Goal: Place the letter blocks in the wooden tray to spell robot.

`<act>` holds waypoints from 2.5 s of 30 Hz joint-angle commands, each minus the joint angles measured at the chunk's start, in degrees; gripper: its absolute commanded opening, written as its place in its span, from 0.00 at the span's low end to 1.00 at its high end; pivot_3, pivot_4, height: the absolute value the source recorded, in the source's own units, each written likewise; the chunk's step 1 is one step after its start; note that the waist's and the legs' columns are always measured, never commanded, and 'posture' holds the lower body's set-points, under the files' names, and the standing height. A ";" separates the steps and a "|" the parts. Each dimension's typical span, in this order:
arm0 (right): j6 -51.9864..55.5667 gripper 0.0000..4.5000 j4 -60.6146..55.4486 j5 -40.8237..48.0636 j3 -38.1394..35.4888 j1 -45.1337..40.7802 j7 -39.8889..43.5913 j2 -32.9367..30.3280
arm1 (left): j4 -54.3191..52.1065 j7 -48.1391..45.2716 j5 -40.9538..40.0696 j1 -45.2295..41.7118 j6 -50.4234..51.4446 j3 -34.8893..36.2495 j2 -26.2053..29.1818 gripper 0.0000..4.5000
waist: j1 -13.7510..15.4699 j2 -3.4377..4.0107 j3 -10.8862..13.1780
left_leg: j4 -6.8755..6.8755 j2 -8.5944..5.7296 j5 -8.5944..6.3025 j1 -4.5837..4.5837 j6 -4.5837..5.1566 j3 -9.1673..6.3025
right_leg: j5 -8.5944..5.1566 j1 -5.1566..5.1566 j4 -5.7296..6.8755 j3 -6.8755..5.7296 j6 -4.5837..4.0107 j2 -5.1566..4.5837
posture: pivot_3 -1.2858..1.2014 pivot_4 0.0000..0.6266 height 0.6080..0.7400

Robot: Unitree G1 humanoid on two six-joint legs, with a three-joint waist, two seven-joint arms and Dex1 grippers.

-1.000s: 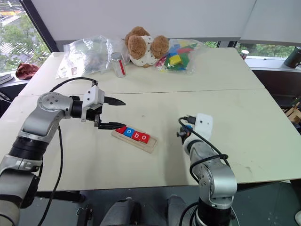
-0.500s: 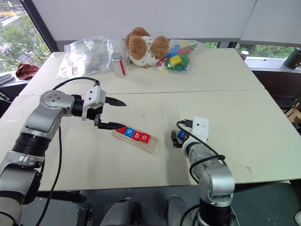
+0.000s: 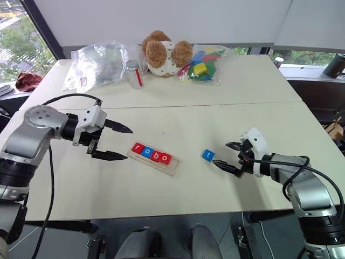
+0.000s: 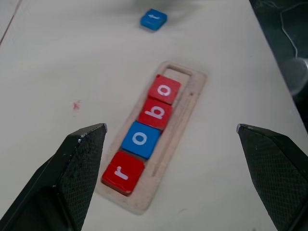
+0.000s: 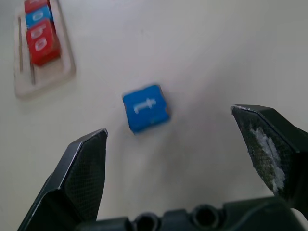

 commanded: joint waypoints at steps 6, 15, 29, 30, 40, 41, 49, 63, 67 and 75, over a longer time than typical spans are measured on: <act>-9.61 1.00 4.96 -1.68 3.62 -1.51 0.77 3.78 | -2.39 0.88 -0.75 0.61 1.63 2.34 2.30 1.00 | 0.24 0.00 0.00 | -0.01 0.02 0.01 -0.02 -0.01 -0.03 | 0.00 -0.02 0.01 -0.02 0.00 0.00 | 0.52 0.24 1.00; -12.60 0.80 8.10 -4.82 6.82 -2.43 -3.01 7.71 | -2.00 2.05 0.14 1.81 0.84 2.13 2.72 1.00 | 0.27 0.00 0.00 | 0.01 -0.01 0.02 -0.03 -0.04 -0.03 | 0.00 -0.02 0.01 -0.02 0.00 -0.05 | 0.52 0.24 1.00; -0.28 0.25 -9.71 -1.94 13.86 -8.80 2.37 3.54 | 0.10 2.03 2.22 2.79 -2.89 0.96 2.62 1.00 | 0.08 0.05 0.03 | 0.00 0.01 0.02 -0.03 -0.05 -0.03 | 0.00 -0.08 0.04 -0.02 0.00 -0.04 | 0.52 0.24 1.00; 0.98 0.25 -10.71 -2.66 15.23 -9.54 2.17 3.46 | 0.08 2.18 2.19 2.70 -2.80 0.91 2.30 1.00 | 0.13 0.05 0.03 | 0.00 0.02 0.02 -0.03 -0.05 -0.05 | 0.00 -0.08 0.04 -0.03 0.00 -0.03 | 0.52 0.24 1.00; 12.06 0.25 -15.63 -7.79 25.51 -14.35 -3.09 5.31 | -1.36 3.63 1.77 4.21 -2.14 1.35 1.08 1.00 | 0.33 0.03 0.03 | 0.02 -0.12 0.03 -0.13 -0.05 -0.08 | 0.00 -0.09 -0.02 -0.07 0.00 -0.21 | 0.52 0.24 1.00; 12.25 0.25 -15.13 -8.27 25.77 -14.71 -3.73 5.57 | -1.45 3.76 1.71 4.26 -2.06 1.36 0.98 1.00 | 0.32 0.03 0.03 | 0.02 -0.12 0.03 -0.13 -0.05 -0.08 | 0.00 -0.10 -0.01 -0.07 0.00 -0.20 | 0.52 0.24 1.00; 13.58 0.25 -12.59 -9.62 26.19 -17.01 -5.50 6.99 | -1.54 4.69 1.66 4.55 -1.85 1.37 0.15 1.00 | 0.31 0.03 0.03 | 0.02 -0.11 0.03 -0.12 -0.06 -0.09 | 0.00 -0.11 0.01 -0.08 0.00 -0.18 | 0.52 0.24 1.00; 14.37 0.25 -12.32 -10.11 28.55 -18.01 -5.81 9.58 | -1.72 6.71 1.20 4.85 -1.65 2.10 -0.82 1.00 | 0.27 0.03 0.03 | 0.02 -0.11 0.03 -0.13 -0.06 -0.08 | 0.00 -0.13 0.02 -0.08 0.00 -0.18 | 0.52 0.24 1.00; 14.81 0.25 -12.03 -10.31 28.80 -18.80 -6.31 10.67 | -1.07 6.97 1.31 4.80 -2.15 2.18 -0.96 1.00 | 0.25 0.03 0.03 | 0.02 -0.11 0.03 -0.12 -0.06 -0.09 | 0.00 -0.13 0.03 -0.08 0.00 -0.18 | 0.52 0.24 1.00; 16.34 0.36 -12.48 -9.97 28.59 -18.60 -7.04 11.44 | -0.15 7.80 1.81 4.43 -3.04 2.18 -1.62 1.00 | 0.23 0.03 0.03 | 0.02 -0.11 0.03 -0.12 -0.06 -0.09 | 0.00 -0.14 0.03 -0.09 0.00 -0.17 | 0.52 0.24 1.00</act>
